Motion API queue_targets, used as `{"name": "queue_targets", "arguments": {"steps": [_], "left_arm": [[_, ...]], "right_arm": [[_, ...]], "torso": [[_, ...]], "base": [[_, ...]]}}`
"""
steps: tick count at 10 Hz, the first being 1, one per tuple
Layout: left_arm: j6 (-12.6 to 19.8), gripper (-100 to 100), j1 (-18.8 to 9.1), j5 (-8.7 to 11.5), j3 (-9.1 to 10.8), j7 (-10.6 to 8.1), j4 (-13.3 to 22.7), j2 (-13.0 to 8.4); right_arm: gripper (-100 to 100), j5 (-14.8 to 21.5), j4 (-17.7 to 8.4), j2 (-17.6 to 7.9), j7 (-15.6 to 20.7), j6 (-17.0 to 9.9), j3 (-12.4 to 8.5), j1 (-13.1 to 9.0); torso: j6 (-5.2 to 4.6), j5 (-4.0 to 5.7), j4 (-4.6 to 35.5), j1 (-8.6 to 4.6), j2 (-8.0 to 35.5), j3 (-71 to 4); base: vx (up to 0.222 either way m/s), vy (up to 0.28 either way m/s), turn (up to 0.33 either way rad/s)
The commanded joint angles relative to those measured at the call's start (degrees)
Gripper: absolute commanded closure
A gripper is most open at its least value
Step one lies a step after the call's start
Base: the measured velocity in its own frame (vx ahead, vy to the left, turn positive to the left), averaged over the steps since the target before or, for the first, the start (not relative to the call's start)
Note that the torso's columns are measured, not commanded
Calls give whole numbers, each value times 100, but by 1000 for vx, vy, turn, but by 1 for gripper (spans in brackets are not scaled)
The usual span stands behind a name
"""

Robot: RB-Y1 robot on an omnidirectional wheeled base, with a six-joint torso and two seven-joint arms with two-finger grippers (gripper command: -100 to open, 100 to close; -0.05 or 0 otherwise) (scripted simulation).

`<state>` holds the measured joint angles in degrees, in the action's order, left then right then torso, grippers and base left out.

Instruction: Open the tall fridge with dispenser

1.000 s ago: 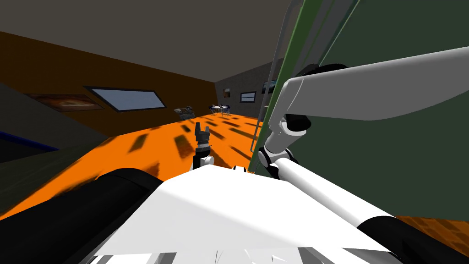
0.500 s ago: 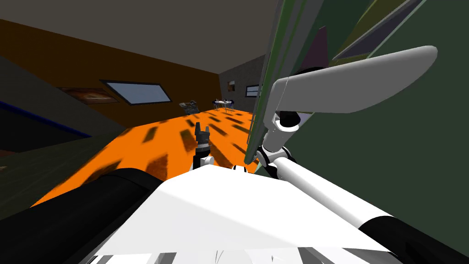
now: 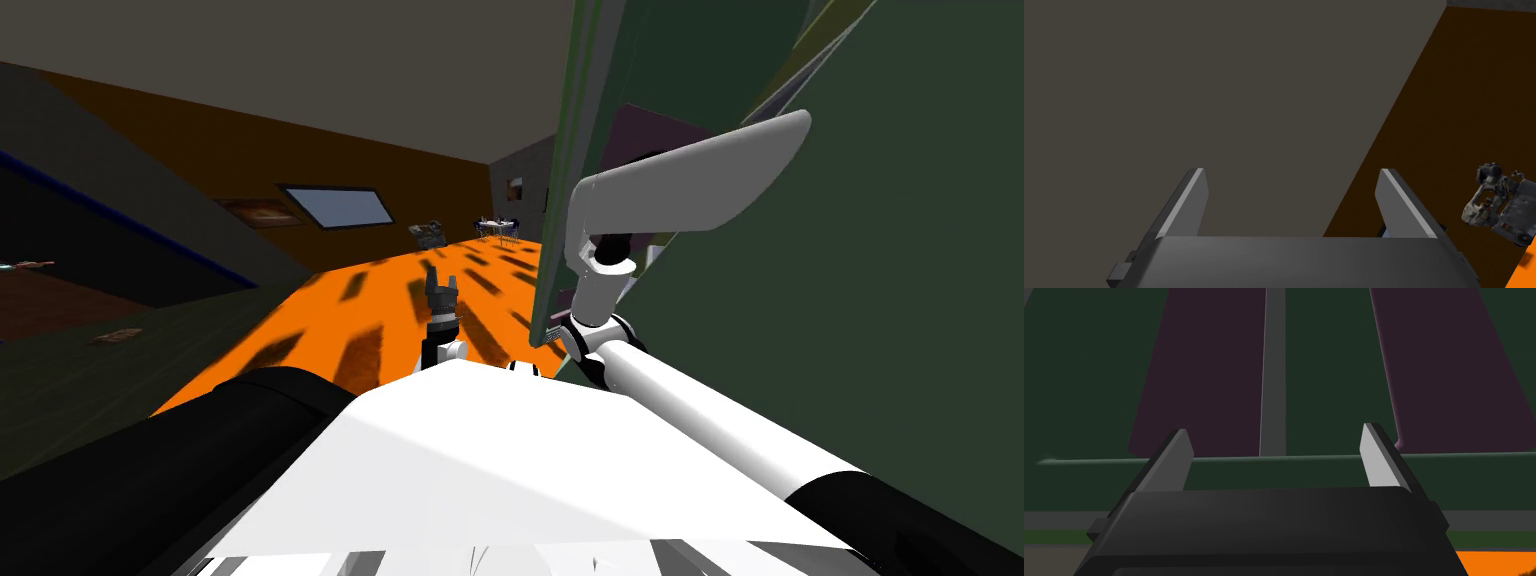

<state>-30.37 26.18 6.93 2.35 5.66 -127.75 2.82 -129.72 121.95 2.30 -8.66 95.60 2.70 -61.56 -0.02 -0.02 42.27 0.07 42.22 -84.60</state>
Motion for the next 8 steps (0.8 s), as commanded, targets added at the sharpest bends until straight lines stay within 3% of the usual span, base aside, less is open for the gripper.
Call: {"name": "queue_targets", "arguments": {"steps": [1, 8], "left_arm": [[0, 0, -1, 0, 0, 0, 0, 0], [0, 0, 0, 0, 1, 0, 0, 0]], "right_arm": [[-100, 225, -390, 9, -211, -109, 17, -84], [-100, 994, -1527, 31, -897, -461, 49, -398]], "torso": [[4, 1, -1, -7, 0, -1], [-2, 4, 2, -11, 5, 3]], "base": [[-36, -65, 124], [-58, -70, 168]]}}
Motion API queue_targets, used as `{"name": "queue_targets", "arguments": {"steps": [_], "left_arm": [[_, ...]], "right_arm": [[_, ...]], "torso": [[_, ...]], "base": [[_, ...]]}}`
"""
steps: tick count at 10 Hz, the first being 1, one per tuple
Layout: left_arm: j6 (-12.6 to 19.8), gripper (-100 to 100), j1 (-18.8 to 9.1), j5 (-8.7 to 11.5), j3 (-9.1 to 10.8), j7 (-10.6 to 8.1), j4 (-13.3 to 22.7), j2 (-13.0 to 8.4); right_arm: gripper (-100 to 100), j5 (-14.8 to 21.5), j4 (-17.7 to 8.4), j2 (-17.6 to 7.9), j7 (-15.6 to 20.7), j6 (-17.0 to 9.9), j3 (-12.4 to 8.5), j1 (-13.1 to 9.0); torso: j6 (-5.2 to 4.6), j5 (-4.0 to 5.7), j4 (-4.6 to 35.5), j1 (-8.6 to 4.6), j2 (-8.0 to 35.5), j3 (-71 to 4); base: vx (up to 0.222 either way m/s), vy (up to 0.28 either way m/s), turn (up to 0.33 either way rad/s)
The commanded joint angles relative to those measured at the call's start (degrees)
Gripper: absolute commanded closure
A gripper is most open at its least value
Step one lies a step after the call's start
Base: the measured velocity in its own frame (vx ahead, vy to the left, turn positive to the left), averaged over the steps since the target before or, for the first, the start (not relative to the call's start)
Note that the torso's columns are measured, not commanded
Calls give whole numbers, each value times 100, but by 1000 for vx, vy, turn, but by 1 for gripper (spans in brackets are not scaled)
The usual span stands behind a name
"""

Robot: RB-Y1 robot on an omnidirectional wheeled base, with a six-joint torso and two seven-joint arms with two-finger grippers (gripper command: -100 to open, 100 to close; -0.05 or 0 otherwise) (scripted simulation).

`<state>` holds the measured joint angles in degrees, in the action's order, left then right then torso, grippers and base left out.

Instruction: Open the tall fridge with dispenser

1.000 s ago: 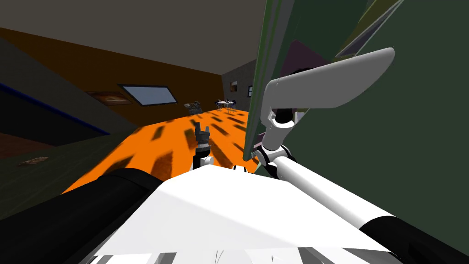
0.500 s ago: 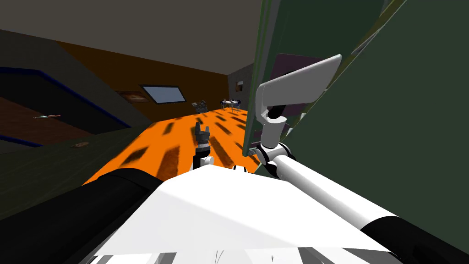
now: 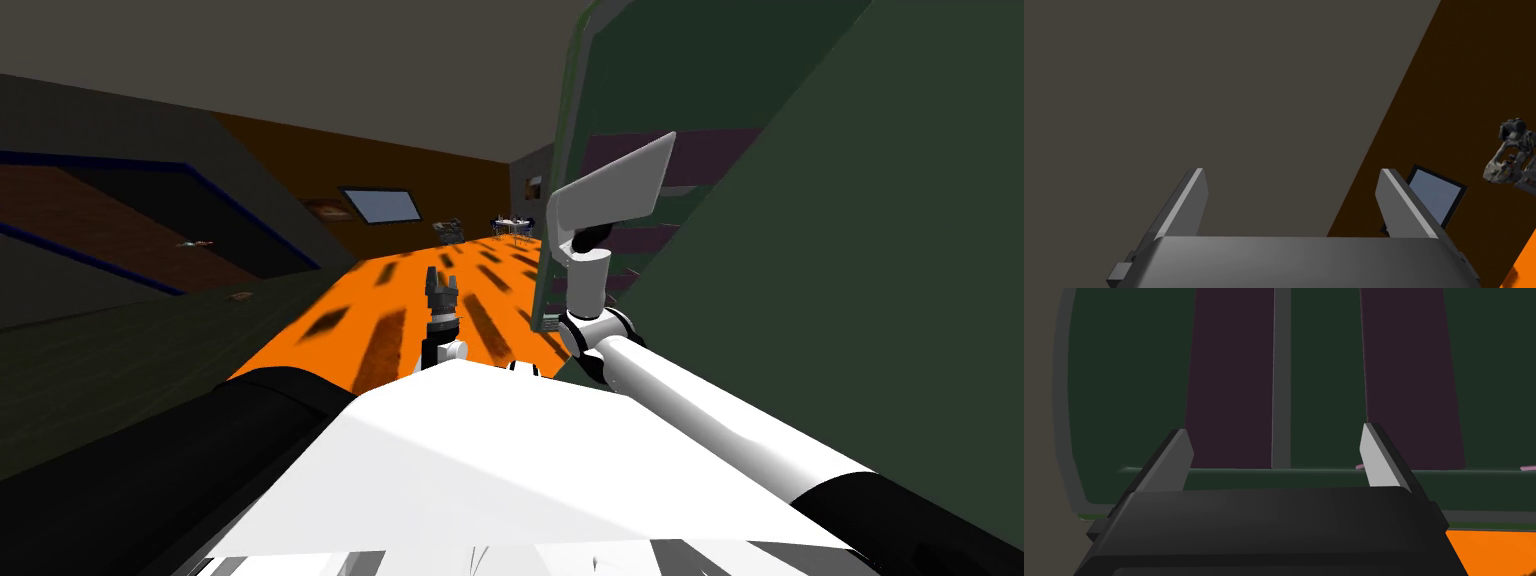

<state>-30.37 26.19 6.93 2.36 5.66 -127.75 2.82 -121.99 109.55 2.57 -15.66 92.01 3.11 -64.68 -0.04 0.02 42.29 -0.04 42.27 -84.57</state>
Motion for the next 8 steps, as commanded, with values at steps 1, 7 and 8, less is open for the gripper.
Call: {"name": "queue_targets", "arguments": {"steps": [1, 7, 8], "left_arm": [[0, 0, -1, 0, 0, 0, 0, 0], [-1, 0, 3, 0, 0, 0, -1, 2], [-1, 0, 2, 0, -1, 0, -1, 1]], "right_arm": [[-100, 220, -382, 5, -197, -102, 8, -87], [100, 28, -74, -1, -25, -14, 0, -9], [100, -164, 115, -6, 146, 74, -8, 70]], "torso": [[5, -3, 0, 5, 1, 0], [3, -12, -11, 38, -33, -21], [10, -9, -7, 20, -15, -12]], "base": [[-57, -56, 127], [18, 25, -71], [84, 75, -173]]}}
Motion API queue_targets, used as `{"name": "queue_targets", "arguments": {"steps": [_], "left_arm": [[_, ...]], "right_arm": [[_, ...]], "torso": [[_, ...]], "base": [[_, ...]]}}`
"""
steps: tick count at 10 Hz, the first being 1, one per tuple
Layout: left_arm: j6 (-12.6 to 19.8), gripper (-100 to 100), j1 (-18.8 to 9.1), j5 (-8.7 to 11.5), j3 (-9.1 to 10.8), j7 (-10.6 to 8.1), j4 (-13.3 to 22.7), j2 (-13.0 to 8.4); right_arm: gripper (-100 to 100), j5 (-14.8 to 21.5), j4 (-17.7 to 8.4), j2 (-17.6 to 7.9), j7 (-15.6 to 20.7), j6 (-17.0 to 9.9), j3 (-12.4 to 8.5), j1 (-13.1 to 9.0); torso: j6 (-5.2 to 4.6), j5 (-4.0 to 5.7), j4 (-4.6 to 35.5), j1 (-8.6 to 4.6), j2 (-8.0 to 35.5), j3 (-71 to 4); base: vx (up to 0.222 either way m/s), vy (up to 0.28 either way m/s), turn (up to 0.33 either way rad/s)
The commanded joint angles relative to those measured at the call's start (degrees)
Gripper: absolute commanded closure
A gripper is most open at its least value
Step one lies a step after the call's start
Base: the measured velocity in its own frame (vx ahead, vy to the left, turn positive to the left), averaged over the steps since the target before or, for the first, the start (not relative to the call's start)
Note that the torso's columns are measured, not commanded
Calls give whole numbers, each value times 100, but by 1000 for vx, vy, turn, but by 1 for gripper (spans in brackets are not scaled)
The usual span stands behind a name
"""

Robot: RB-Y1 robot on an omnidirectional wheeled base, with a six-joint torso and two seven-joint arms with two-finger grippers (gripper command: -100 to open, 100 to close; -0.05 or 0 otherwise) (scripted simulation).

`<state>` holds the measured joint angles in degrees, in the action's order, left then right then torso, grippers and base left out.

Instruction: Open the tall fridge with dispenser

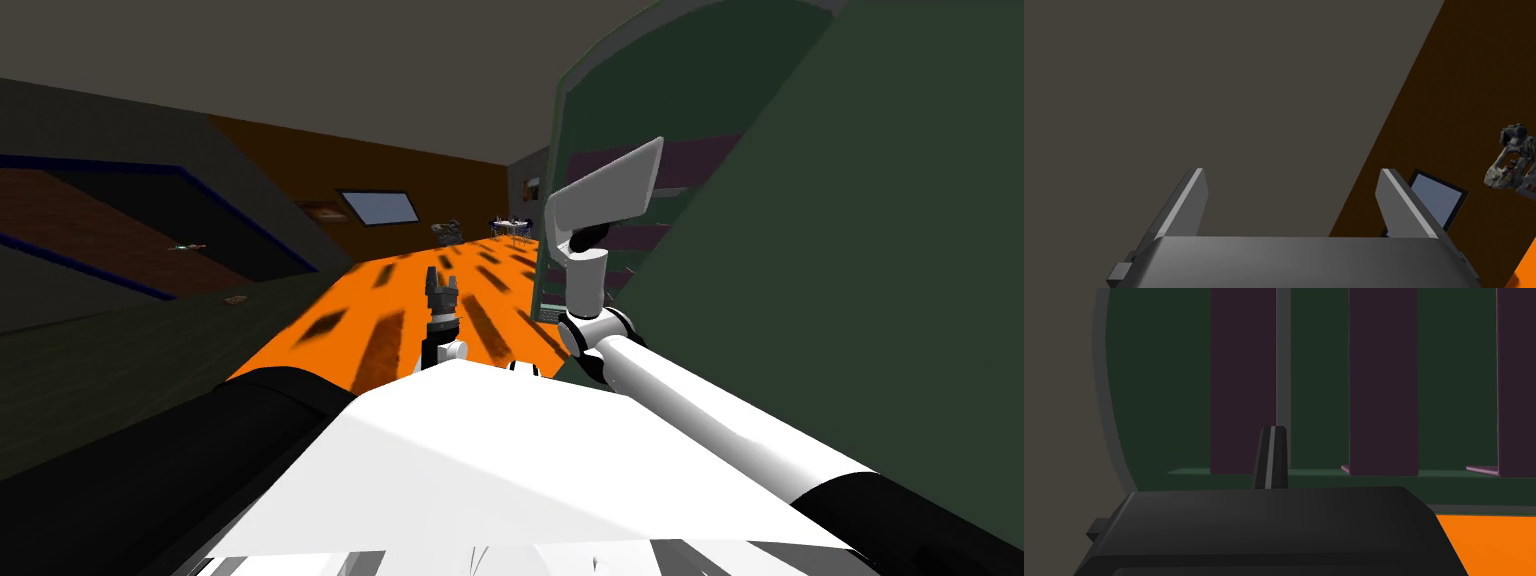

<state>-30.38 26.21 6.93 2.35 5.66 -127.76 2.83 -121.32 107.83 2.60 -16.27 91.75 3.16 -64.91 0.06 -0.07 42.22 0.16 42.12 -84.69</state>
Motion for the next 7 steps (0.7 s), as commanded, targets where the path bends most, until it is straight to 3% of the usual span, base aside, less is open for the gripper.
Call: {"name": "queue_targets", "arguments": {"steps": [1, 7], "left_arm": [[0, 0, 1, 0, 1, 0, 0, 0], [0, 0, 0, 0, 1, 0, 0, 0]], "right_arm": [[100, -231, 406, -9, 207, 100, -13, 93], [100, -807, 1331, -25, 721, 364, -38, 329]], "torso": [[-7, 9, 6, -24, 14, 10], [-8, 6, 7, -14, 16, 12]], "base": [[56, 56, -125], [47, 67, -162]]}}
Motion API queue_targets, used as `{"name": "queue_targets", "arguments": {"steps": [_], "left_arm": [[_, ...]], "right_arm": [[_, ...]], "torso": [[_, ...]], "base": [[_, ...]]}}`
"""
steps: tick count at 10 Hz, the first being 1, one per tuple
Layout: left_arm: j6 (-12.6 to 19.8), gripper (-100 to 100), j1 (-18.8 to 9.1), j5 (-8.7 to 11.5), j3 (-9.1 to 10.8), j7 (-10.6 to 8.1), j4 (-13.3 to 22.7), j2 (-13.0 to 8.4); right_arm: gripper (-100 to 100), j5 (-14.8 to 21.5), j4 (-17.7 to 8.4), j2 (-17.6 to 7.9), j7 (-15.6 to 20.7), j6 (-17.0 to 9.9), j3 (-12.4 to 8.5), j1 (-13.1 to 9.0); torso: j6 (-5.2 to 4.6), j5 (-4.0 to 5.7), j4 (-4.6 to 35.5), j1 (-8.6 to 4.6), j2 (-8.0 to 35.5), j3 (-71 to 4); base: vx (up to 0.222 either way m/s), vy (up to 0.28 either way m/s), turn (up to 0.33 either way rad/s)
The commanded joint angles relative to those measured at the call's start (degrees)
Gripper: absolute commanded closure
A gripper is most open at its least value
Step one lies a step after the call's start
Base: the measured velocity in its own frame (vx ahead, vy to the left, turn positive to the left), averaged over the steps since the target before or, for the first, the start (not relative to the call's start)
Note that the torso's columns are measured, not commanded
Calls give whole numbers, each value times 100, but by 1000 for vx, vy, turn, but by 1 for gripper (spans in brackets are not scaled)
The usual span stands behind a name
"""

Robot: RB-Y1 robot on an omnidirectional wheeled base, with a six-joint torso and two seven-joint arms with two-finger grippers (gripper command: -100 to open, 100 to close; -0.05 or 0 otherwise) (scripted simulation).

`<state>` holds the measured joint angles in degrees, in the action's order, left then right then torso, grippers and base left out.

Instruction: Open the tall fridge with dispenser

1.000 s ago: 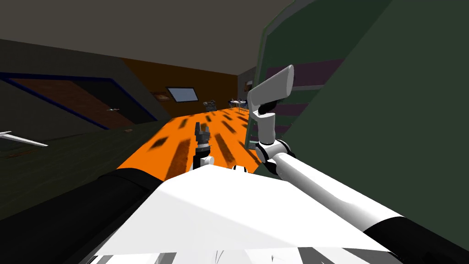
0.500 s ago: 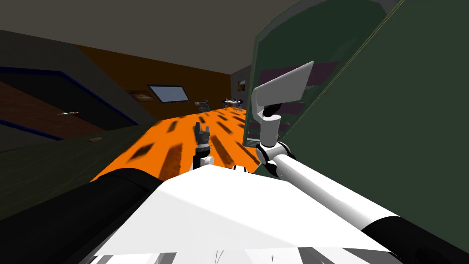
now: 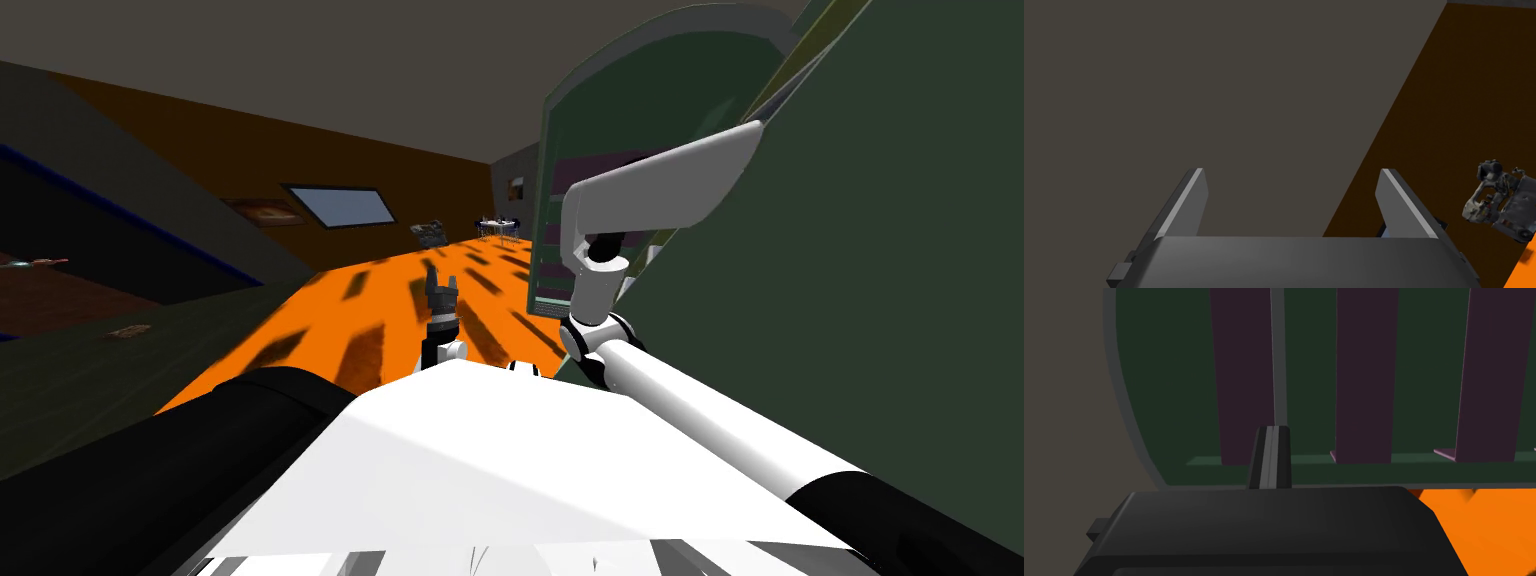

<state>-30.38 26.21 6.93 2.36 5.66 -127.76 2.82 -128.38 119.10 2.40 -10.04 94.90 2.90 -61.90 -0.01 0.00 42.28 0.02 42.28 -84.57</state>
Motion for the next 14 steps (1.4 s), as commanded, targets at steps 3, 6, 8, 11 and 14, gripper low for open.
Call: {"name": "queue_targets", "arguments": {"steps": [3, 6, 8, 11, 14], "left_arm": [[0, 0, 0, 0, 0, 0, 0, 0], [0, 0, -1, 0, 0, 0, 0, -1], [0, 0, -1, 0, 0, 0, 0, -1], [0, 0, -1, 0, 0, 0, 0, -1], [0, 0, -1, 0, 0, 0, 0, -1]], "right_arm": [[-100, -338, 342, -41, 356, 197, -154, -152], [-100, -453, 211, -92, 528, 306, -363, -517], [-100, -530, 124, -125, 643, 378, -502, -760], [-100, -645, -7, -176, 816, 487, -710, -1126], [0, -609, 30, -158, 788, 483, -658, -1059]], "torso": [[3, 0, -2, -4, -4, -4], [1, 3, 3, -10, 11, 7], [2, 0, 0, 0, 2, 1], [2, 0, -1, -1, -2, -2], [1, 2, 1, -7, 3, 2]], "base": [[53, 65, -139], [8, 17, -39], [8, 17, -35], [13, 19, -37], [2, 4, -3]]}}
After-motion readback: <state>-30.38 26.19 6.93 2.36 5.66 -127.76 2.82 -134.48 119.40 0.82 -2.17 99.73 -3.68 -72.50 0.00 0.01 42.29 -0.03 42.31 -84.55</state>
